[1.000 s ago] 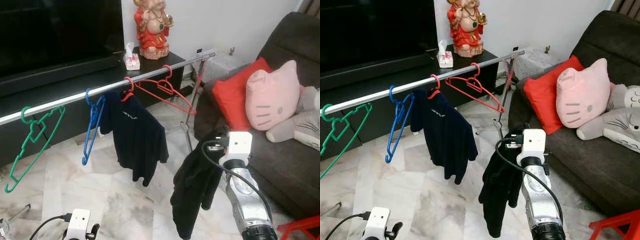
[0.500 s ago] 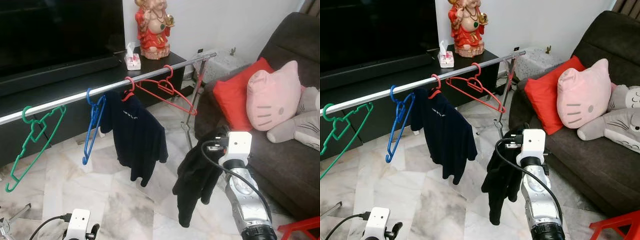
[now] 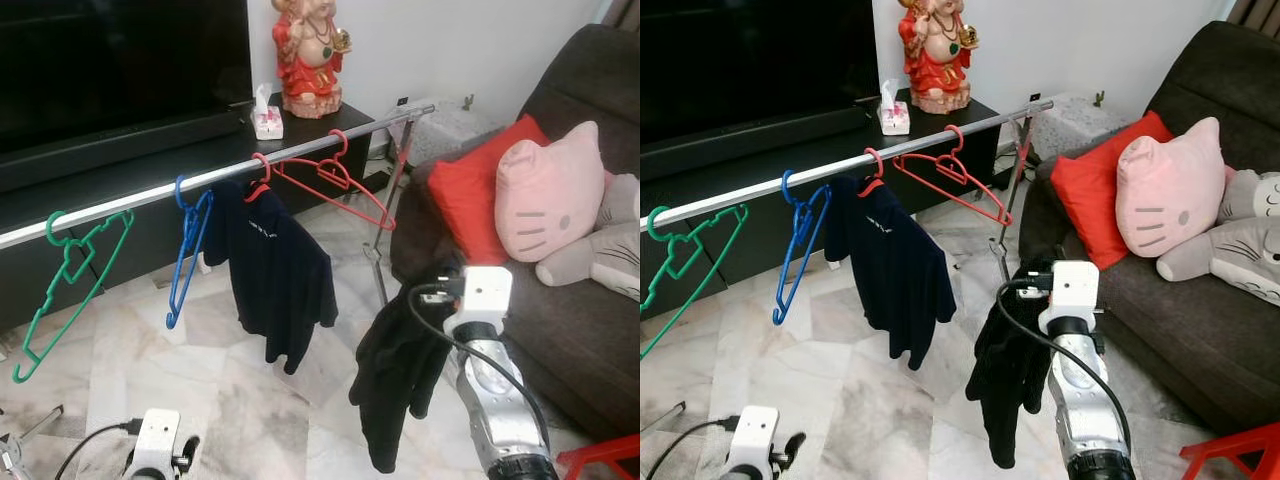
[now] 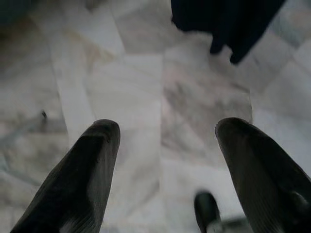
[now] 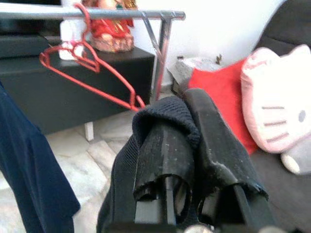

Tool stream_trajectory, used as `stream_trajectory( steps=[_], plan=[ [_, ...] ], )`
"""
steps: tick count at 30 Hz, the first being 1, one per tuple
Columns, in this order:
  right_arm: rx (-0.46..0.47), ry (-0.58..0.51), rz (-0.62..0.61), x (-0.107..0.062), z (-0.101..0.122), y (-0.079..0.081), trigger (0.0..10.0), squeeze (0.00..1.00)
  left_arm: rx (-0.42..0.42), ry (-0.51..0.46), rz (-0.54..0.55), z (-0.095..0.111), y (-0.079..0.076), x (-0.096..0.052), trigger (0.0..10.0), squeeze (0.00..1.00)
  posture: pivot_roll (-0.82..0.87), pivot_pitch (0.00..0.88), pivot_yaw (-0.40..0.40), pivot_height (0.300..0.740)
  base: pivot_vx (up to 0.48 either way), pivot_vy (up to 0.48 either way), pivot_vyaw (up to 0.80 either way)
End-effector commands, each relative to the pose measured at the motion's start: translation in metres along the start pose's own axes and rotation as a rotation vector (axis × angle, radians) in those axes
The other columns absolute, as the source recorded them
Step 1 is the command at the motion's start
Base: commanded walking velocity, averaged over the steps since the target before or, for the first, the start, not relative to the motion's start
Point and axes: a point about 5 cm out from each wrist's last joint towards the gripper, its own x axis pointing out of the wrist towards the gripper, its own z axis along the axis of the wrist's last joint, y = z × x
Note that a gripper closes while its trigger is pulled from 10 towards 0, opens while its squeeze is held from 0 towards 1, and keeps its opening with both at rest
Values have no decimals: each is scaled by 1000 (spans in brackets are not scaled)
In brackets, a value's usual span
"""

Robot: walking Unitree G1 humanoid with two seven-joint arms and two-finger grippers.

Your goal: Hang hanger

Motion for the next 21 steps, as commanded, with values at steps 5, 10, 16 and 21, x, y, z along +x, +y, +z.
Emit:
stream_trajectory(
  steps=[5, 10, 16, 21],
  plan=[
    [-4, 6, -28, -5, -5, -8, 10000, 0, 40, -153, 17, 25, 8, 3, 10000, 0, -3, 0, -73, 740, 0, 0, 0],
    [-8, -10, -19, -8, -4, -7, 10000, 0, 52, -406, 26, 57, 9, -12, 10000, 0, 10, 0, -79, 740, 0, 0, 0],
    [-8, -29, -31, -18, -2, -12, 10000, 0, 53, -562, 21, 75, 4, -45, 10000, 0, 10, 0, -78, 740, 0, 0, 0],
    [-5, -37, -50, -26, -1, -14, 10000, 0, 83, -664, -4, 102, -3, -65, 10000, 0, 23, 0, -86, 740, 0, 0, 0]
  ],
)
